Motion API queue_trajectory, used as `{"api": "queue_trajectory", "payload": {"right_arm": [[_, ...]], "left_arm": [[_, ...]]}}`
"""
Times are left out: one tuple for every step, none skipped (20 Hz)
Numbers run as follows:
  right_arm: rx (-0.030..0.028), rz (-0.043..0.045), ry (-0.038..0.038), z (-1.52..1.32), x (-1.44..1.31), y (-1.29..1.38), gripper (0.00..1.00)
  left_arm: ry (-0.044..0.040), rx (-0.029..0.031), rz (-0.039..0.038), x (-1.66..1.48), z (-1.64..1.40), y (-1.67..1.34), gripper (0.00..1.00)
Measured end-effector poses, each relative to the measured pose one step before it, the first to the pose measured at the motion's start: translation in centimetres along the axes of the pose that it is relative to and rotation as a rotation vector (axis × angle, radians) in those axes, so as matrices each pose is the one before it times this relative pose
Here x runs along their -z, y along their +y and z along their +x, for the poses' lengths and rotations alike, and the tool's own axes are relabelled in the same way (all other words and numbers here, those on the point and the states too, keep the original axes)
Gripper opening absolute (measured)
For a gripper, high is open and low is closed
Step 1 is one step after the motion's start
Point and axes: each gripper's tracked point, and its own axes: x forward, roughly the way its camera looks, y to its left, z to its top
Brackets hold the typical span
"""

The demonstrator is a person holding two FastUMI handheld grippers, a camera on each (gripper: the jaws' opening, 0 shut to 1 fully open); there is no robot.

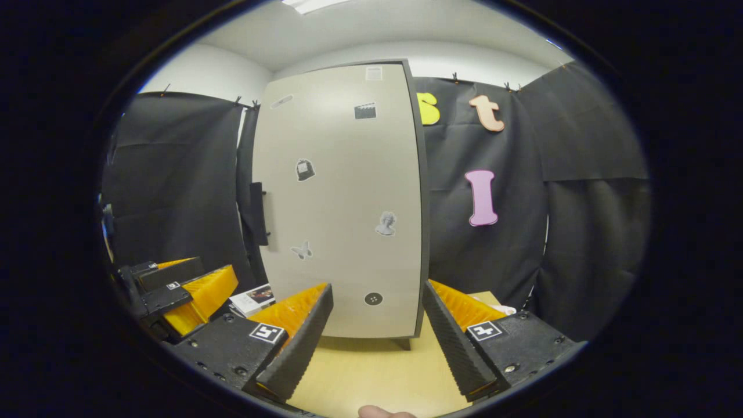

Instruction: Open the cabinet door with the right hand, grasp the bottle in the cabinet with the left hand and place it on the coaster, then close the cabinet door with the right hand.

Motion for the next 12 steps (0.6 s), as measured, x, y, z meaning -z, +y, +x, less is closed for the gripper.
{"api": "queue_trajectory", "payload": {"right_arm": [[-0.00042,-0.00082,-0.00375,-0.077,0.013,0.013,0.95],[0.00262,-0.00254,-0.00151,-0.093,-0.094,-0.066,0.95],[-0.00089,-0.00166,-0.00064,-0.101,0.004,0.006,0.99],[-0.00092,-0.00091,0.00168,-0.017,0.005,0.065,0.99],[-0.00040,-0.00089,0.00189,-0.025,0.060,-0.059,0.95],[-0.00021,0.00031,0.00143,-0.044,0.019,0.002,0.95],[0.00031,0.00029,0.00105,-0.047,0.034,-0.014,0.99],[-0.00178,0.00031,0.00022,-0.026,-0.049,0.059,0.99],[-0.00089,0.00000,0.00093,-0.060,0.043,0.029,0.99],[-0.00162,0.00072,0.00173,-0.109,0.020,0.012,0.99],[-0.00275,0.00441,0.00235,-0.022,0.077,0.063,0.95],[-0.00071,0.00442,0.00294,0.004,0.051,-0.052,0.95]], "left_arm": [[-0.00187,-0.00076,0.00160,-0.061,0.035,0.062,0.95],[0.00094,0.00268,0.00057,0.019,0.064,-0.009,0.95],[0.00326,0.00415,-0.00040,0.185,-0.040,-0.135,0.95],[0.00041,0.00095,0.00054,0.049,-0.023,-0.016,0.95],[0.00153,0.00160,0.00074,-0.006,-0.036,-0.045,0.95],[0.00285,0.00140,-0.00175,0.035,-0.004,-0.055,0.95],[0.00195,0.00066,-0.00328,0.053,0.104,0.006,0.95],[0.00126,-0.00004,-0.00199,0.043,-0.037,-0.018,0.95],[0.00191,0.00085,-0.00126,0.067,-0.024,0.004,0.95],[0.00214,0.00085,-0.00122,0.039,-0.036,-0.021,0.95],[0.00214,0.00143,-0.00008,0.081,-0.038,-0.048,0.95],[0.00244,0.00101,0.00081,0.051,0.022,0.010,0.95]]}}
